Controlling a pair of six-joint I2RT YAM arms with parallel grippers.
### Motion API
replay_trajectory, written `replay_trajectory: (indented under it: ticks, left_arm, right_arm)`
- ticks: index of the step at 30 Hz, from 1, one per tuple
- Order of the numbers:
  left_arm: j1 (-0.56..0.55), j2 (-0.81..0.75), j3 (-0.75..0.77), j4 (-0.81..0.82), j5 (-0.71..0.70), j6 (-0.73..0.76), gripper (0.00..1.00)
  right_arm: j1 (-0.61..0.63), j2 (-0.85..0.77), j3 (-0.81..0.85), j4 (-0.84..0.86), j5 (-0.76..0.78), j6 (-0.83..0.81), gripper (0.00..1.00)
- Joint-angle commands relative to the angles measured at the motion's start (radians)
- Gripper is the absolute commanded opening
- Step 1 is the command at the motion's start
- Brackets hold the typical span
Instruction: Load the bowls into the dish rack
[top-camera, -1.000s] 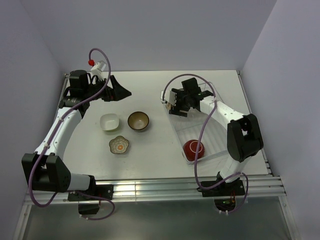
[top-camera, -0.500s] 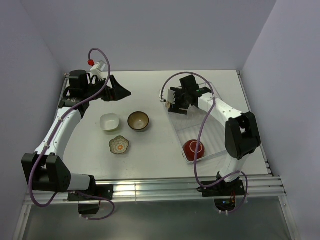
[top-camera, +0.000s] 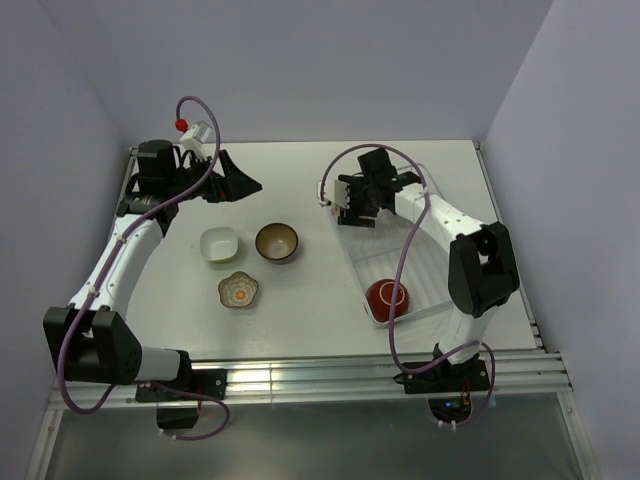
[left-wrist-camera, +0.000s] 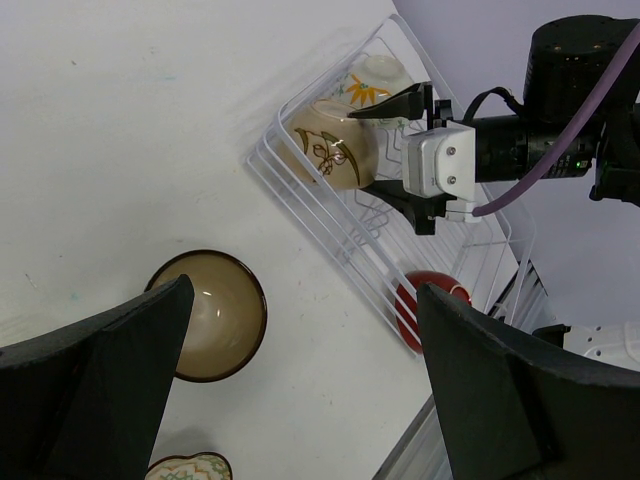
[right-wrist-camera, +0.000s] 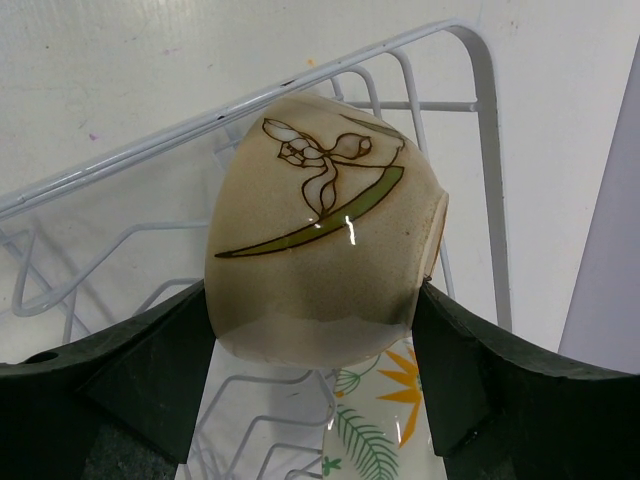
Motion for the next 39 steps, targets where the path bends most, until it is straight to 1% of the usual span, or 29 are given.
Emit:
replay_trajectory:
  ticks: [1, 6, 16, 22, 27, 34, 39]
  left_arm:
    - [0.003, -0.013, 0.010, 0.042, 0.027, 0.001, 0.99]
    - [0.005, -0.013, 0.012, 0.043, 0.028, 0.000, 0.99]
    - [0.005, -0.017, 0.005, 0.045, 0.025, 0.000, 0.99]
    - [0.005, -0.014, 0.005, 0.045, 0.028, -0.002, 0.99]
    - [0.005, -0.014, 0.012, 0.042, 0.024, 0.004, 1.00]
    - [0.005, -0.019, 0.005, 0.048, 0.028, -0.003, 0.99]
    - [0.005, -0.019, 0.001, 0.049, 0.027, -0.004, 0.99]
  right_arm:
    - [-0.012, 0.001, 0.082, 0.040, 0.014, -0.031, 0.00]
    - [-0.016, -0.002, 0.102, 0.036, 0.005, -0.034, 0.00]
    - [-0.020, 0.000, 0.101, 0.056, 0.025, -0.103, 0.00]
    - [-0.021, 0.009, 0.128, 0.046, 0.028, -0.102, 0.00]
    - [-0.021, -0.017, 0.090, 0.098, 0.045, -0.097, 0.00]
    - [-0.021, -0.077, -0.020, 0.184, 0.057, -0.126, 0.00]
    - [-0.023, -0.100, -0.037, 0.201, 0.068, -0.161, 0.00]
